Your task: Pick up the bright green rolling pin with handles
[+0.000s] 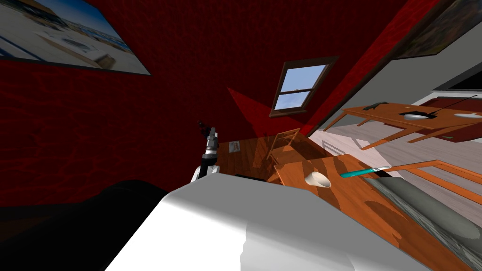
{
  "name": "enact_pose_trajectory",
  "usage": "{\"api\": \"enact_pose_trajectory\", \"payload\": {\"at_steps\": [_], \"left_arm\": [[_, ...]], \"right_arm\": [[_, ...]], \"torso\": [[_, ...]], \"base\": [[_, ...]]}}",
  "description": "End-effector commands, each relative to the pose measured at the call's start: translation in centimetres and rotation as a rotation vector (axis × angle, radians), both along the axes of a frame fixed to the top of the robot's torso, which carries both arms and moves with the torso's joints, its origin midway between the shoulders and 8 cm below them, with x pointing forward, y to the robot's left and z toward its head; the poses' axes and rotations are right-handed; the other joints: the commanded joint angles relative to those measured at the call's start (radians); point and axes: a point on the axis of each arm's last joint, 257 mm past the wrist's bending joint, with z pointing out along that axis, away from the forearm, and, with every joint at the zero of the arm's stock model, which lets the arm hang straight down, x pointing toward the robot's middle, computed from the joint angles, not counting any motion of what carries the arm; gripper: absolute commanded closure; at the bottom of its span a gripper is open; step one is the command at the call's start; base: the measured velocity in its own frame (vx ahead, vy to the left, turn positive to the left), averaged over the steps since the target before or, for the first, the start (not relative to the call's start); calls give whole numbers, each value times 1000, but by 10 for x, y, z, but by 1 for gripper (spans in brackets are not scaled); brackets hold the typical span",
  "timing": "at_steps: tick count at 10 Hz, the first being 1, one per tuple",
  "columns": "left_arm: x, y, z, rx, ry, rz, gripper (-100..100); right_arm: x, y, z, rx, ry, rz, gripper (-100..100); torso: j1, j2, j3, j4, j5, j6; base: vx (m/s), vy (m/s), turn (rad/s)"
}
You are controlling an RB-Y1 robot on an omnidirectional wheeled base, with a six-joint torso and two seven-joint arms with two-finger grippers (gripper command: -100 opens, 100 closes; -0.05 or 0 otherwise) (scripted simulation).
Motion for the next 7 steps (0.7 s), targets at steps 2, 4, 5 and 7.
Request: {"api": "enact_pose_trajectory", "payload": {"at_steps": [2, 4, 5, 7], "left_arm": [[0, 0, 0, 0, 0, 0, 0], [0, 0, 0, 0, 0, 0, 0], [0, 0, 0, 0, 0, 0, 0], [0, 0, 0, 0, 0, 0, 0]], "right_arm": [[0, 0, 0, 0, 0, 0, 0], [3, -6, 11, -3, -3, 10, 100], [6, -9, 19, -3, -4, 18, 100], [4, -7, 16, -3, -3, 15, 0]], "torso": [[0, 0, 0, 0, 0, 0], [1, 1, 0, 0, 1, 1], [2, 1, 1, 0, 1, 1], [2, 1, 1, 0, 1, 1]], "base": [[0, 0, 0], [-13, 11, -105], [-25, 17, -83], [-6, 4, -11]]}}
